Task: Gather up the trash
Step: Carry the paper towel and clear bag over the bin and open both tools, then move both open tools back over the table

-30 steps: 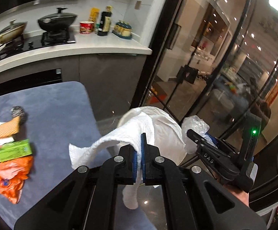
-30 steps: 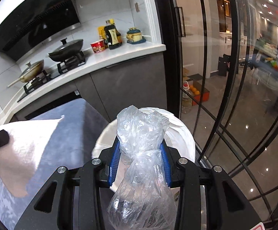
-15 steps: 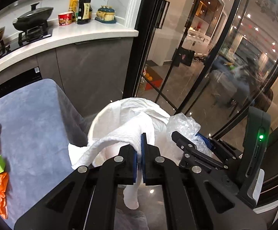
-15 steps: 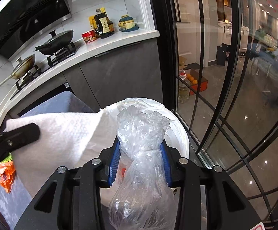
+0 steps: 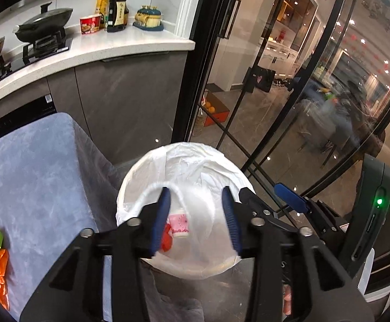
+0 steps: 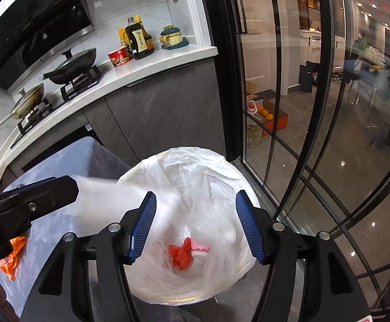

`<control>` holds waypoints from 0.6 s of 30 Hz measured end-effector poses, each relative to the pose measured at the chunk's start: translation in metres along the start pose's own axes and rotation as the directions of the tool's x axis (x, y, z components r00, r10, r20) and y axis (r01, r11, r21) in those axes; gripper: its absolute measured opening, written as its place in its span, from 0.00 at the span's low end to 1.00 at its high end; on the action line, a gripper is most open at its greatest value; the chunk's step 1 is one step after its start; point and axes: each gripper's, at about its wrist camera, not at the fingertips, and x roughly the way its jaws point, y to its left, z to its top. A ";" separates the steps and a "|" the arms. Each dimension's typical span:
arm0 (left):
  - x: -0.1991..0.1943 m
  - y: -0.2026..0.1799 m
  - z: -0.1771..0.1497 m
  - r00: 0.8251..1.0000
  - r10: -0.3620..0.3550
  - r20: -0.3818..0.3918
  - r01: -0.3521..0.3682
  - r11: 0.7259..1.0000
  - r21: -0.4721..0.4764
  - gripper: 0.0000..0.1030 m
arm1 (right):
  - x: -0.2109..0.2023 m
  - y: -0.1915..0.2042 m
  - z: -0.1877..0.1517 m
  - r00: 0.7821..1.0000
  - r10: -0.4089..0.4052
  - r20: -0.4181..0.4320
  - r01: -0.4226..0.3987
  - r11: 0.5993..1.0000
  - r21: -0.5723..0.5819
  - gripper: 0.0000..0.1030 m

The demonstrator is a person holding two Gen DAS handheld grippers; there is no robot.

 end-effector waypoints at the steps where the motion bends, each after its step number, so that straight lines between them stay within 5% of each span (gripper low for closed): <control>1: -0.002 0.000 0.000 1.000 -0.002 0.005 0.002 1.000 0.001 0.40 | -0.002 0.000 0.001 1.000 -0.001 0.005 0.001 1.000 0.000 0.59; 12: -0.021 0.011 0.002 0.998 0.023 0.052 -0.022 1.000 -0.008 0.46 | -0.028 0.008 0.006 0.998 0.005 0.067 -0.004 1.000 -0.013 0.64; 18: -0.051 0.028 -0.007 0.991 0.059 0.121 -0.056 0.998 -0.027 0.60 | -0.048 0.024 0.006 0.994 0.025 0.109 -0.021 0.999 -0.041 0.66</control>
